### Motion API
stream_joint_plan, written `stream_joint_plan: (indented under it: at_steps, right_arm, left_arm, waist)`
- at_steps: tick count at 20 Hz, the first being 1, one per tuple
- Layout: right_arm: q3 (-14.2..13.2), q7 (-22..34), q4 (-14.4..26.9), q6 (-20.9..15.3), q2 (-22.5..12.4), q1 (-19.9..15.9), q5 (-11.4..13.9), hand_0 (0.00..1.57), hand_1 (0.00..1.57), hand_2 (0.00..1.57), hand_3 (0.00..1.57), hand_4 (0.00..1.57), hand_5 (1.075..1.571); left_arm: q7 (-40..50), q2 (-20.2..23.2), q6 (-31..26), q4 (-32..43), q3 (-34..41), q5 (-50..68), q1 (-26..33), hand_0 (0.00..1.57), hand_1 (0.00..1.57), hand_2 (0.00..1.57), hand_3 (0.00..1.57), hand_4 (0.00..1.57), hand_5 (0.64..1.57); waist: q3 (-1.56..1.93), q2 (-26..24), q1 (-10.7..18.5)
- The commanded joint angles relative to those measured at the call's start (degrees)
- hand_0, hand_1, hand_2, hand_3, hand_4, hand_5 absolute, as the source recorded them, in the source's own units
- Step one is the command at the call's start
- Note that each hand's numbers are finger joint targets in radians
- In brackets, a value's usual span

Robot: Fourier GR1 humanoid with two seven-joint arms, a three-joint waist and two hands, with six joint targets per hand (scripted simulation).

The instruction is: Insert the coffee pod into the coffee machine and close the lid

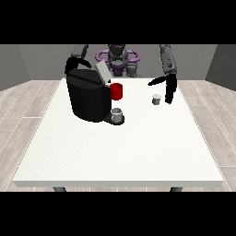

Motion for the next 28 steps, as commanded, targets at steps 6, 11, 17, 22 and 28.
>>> stream_joint_plan:
  at_steps: [6, 11, 17, 22, 28]
  right_arm:
    - [2.04, 4.72, 3.2, -2.83, 1.0, -3.0, 3.53, 0.0, 0.0, 0.0, 0.0, 0.42, 1.571]
    - [0.07, 3.28, 2.16, -2.16, -1.33, -4.42, 3.09, 0.0, 0.0, 0.0, 0.0, 0.41, 1.571]
    - [1.09, 3.18, 3.27, -3.16, 0.74, -3.92, 3.14, 0.0, 0.0, 0.0, 0.0, 0.43, 1.571]
    - [-0.94, 2.47, 5.35, -1.39, -0.69, -4.45, 1.32, 0.0, 0.0, 0.0, 0.0, 0.48, 1.571]
    - [1.84, -0.65, 6.07, -3.33, 1.54, -2.8, 2.97, 0.0, 0.0, 0.0, 0.0, 0.52, 1.571]
  left_arm:
    - [1.36, 1.47, 1.13, 7.55, -1.96, -6.35, -4.85, 0.81, 0.81, 0.85, 0.5, 0.0, 1.571]
    - [-5.01, 4.43, 4.14, 12.21, -2.07, -10.25, -5.0, 0.58, 0.58, 0.72, 0.47, 0.0, 1.571]
    - [-6.08, 2.77, 9.34, 14.89, -3.67, -14.91, -6.81, 0.65, 0.65, 0.79, 0.53, 0.0, 1.571]
    - [-6.86, 0.06, 14.4, 15.79, -3.81, -17.02, -7.85, 0.69, 0.69, 0.85, 0.65, 0.29, 1.571]
    - [-9.66, -0.35, 19.51, 18.43, -4.43, -20.31, -9.08, 0.97, 0.97, 1.09, 0.86, 0.32, 1.571]
  waist:
    - [0.0, -0.69, 0.45]
    - [-0.01, 3.02, -1.06]
    - [-0.01, 1.87, -1.27]
    - [0.0, 0.92, -1.02]
    - [0.0, 3.16, -1.78]
